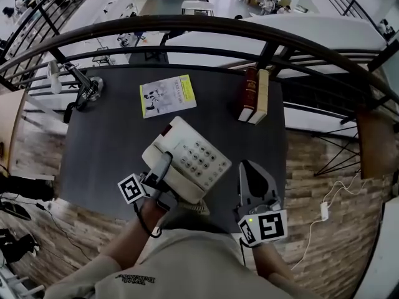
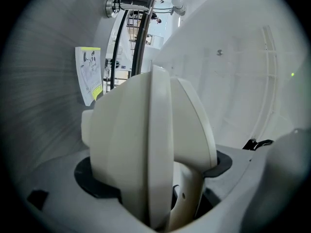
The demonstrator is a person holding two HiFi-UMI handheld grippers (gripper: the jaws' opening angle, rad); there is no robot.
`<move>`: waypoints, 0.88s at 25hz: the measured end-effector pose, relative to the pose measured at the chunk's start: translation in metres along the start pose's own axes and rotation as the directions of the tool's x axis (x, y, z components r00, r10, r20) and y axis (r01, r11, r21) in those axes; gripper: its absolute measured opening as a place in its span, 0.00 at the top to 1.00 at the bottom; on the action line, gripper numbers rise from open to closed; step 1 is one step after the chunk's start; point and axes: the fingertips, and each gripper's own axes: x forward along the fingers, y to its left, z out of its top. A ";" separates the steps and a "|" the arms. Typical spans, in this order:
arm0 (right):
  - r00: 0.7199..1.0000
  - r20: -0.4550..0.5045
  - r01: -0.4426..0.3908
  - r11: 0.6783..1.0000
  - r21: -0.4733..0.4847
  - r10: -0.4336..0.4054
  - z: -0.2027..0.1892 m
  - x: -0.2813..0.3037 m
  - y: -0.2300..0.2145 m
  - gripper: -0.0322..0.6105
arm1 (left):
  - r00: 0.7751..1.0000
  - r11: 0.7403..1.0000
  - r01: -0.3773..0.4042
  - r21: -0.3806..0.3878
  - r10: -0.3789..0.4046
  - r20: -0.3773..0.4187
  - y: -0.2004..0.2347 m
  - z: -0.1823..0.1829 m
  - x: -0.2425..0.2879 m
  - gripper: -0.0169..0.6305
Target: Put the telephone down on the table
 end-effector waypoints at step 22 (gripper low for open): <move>0.999 -0.038 -0.015 0.998 -0.056 0.012 -0.018 0.100 -0.087 0.95 | 0.978 0.990 0.076 0.118 -0.096 0.183 0.087 0.094 0.201 0.21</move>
